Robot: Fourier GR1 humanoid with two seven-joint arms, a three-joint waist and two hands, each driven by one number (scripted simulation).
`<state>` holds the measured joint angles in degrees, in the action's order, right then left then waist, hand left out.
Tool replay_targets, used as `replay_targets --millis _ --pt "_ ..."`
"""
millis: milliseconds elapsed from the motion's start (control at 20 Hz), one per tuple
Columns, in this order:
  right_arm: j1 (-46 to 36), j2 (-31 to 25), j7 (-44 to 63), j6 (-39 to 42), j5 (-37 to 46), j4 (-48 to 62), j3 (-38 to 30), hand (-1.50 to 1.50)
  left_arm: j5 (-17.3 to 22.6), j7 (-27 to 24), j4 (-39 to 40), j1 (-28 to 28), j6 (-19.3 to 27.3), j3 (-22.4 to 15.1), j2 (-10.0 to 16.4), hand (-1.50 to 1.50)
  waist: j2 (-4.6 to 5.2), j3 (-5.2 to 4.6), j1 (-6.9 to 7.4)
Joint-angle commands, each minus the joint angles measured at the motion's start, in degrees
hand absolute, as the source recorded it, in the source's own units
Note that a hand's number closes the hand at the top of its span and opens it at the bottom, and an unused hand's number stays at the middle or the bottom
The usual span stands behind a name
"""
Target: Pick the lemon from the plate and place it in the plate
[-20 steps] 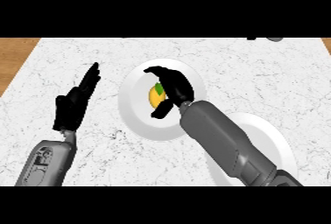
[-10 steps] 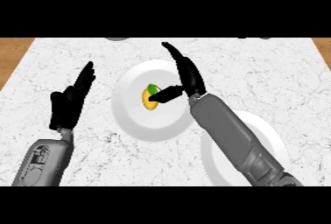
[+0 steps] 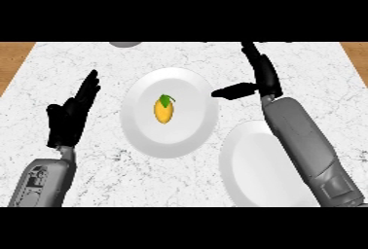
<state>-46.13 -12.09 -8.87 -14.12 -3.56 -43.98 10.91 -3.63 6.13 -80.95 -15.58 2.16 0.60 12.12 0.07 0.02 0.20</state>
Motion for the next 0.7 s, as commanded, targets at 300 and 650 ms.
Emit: replay_targets --millis 300,650 --pt "2.60 -11.69 -10.64 15.73 -1.66 7.62 -7.75 -1.50 -0.10 7.10 -4.27 -1.95 -0.98 0.59 0.56 0.00 0.08 0.03 0.36" --pt "-0.05 -11.70 -17.86 17.61 0.89 17.74 -11.62 -1.50 -2.30 2.31 -1.94 -1.22 0.10 0.07 -2.00 0.00 0.17 0.02 0.52"
